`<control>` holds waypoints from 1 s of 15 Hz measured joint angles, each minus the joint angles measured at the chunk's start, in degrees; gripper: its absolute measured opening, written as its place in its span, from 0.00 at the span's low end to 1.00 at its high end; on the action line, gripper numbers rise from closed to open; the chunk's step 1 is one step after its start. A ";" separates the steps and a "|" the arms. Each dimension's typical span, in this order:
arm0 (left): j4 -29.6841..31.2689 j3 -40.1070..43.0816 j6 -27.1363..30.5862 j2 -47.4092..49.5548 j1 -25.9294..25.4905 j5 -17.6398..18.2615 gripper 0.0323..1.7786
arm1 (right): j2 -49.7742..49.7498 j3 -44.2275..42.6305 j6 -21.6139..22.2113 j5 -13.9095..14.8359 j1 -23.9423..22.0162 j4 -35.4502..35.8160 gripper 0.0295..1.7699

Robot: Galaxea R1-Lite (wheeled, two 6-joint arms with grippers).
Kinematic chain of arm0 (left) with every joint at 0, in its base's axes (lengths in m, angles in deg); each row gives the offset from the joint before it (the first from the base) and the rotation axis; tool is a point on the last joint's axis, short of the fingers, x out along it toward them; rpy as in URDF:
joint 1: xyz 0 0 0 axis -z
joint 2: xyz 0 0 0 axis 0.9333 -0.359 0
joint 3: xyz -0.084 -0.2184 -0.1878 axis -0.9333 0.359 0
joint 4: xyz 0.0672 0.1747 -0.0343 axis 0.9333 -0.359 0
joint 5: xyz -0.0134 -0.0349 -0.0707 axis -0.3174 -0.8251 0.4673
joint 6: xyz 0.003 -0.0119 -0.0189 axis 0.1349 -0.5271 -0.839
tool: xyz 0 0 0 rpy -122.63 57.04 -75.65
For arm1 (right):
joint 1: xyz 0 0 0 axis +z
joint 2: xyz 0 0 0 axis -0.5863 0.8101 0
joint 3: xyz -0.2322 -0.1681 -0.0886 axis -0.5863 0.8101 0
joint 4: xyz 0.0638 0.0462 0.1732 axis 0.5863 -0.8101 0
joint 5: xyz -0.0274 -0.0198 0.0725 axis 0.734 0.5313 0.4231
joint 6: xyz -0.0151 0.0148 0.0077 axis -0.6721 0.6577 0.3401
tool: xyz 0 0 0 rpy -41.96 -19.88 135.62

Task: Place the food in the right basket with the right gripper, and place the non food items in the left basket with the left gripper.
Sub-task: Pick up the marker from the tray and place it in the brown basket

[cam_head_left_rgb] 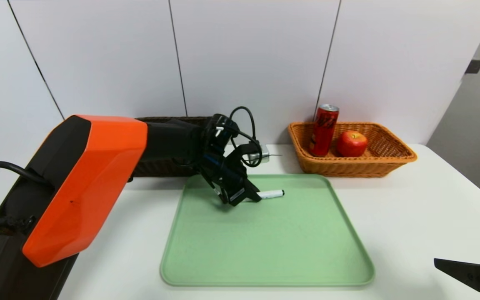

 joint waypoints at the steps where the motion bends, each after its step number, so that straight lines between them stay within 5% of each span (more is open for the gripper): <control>1: -0.30 0.00 -0.20 0.16 0.01 -0.04 0.08 | -0.06 0.02 0.02 -0.01 0.00 -0.02 0.97; 12: 1.58 0.04 -13.47 10.83 3.78 -0.37 0.08 | -1.07 0.33 0.13 -0.83 -0.07 -0.09 0.97; 15: 4.40 0.02 -24.72 15.62 3.91 -6.38 0.08 | -1.19 0.28 -0.09 -0.96 0.04 -0.06 0.97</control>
